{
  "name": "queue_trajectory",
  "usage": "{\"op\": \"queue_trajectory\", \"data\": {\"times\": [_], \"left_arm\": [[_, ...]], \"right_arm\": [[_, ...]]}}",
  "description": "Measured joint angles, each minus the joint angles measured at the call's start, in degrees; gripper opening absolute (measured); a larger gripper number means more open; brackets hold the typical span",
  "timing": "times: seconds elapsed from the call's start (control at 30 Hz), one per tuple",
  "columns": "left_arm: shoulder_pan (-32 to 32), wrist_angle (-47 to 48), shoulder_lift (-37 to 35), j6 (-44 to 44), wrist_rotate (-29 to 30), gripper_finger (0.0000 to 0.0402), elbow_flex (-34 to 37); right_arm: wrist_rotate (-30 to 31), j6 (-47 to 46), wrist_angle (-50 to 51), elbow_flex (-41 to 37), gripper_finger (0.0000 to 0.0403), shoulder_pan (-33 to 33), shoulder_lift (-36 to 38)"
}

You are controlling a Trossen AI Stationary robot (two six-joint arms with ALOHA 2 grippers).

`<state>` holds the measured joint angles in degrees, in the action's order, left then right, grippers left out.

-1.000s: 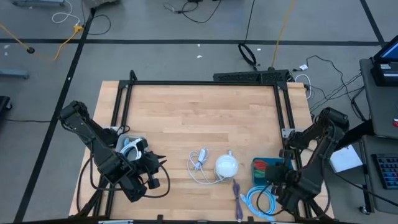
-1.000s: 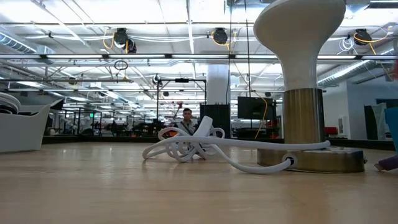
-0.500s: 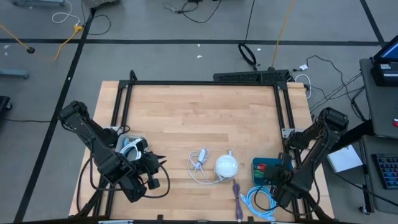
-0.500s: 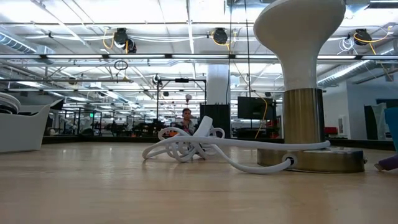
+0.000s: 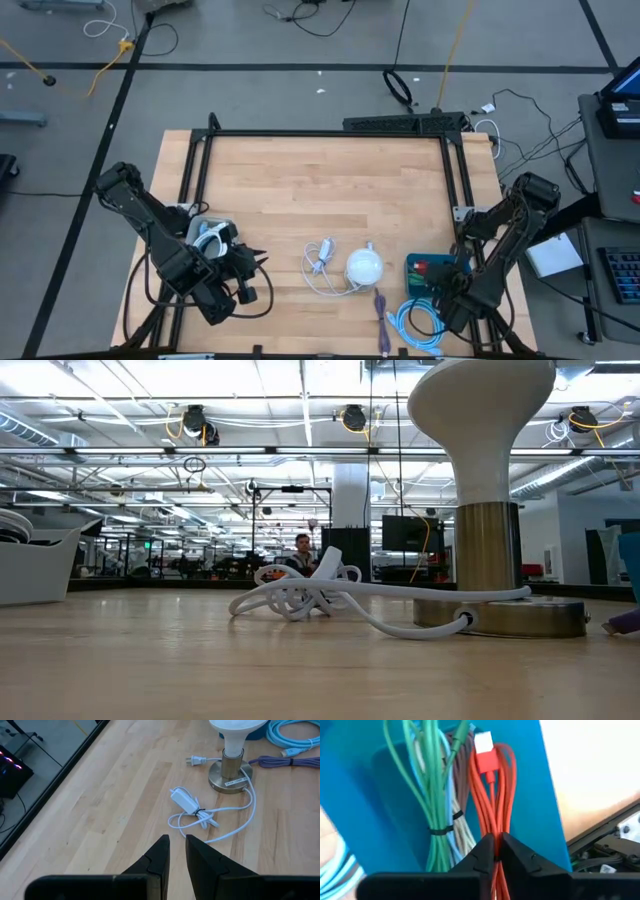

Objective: Pick & Place USB Port
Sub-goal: Put the orange USB cable into the blue bin, then put the light blue HDMI cable into the gray bin

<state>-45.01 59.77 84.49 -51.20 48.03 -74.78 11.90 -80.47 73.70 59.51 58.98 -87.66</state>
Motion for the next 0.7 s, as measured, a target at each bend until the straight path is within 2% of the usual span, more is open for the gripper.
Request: {"op": "queue_trajectory", "data": {"times": [0.17, 0.33, 0.43, 0.53, 0.63, 0.7], "left_arm": [[0.0, 0.0, 0.0, -0.02, 0.01, 0.0067, 0.0], [0.0, 0.0, 0.0, -0.06, 0.47, 0.0067, 0.0], [0.0, -0.02, 0.0, -0.35, 0.96, 0.0067, 0.0], [0.0, -0.02, 0.0, -0.35, 1.07, 0.0067, 0.0], [0.0, -0.02, 0.0, -0.35, 1.09, 0.0067, 0.0], [0.0, -0.02, 0.0, -0.35, 1.09, 0.0067, 0.0]], "right_arm": [[0.03, -0.74, 0.15, 0.32, 0.007, 0.0, 0.02], [0.99, -1.94, 4.39, 4.18, 0.0112, -0.15, 0.02], [5.32, -1.89, 7.89, 8.68, 0.0132, -0.15, 0.02], [12.36, -1.54, 9.04, 14.21, 0.0146, -0.78, 0.02], [18.18, 0.15, 2.38, 18.81, 0.0156, -1.74, 0.07], [17.63, 4.03, -6.52, 19.76, 0.016, -2.48, 0.09]]}}
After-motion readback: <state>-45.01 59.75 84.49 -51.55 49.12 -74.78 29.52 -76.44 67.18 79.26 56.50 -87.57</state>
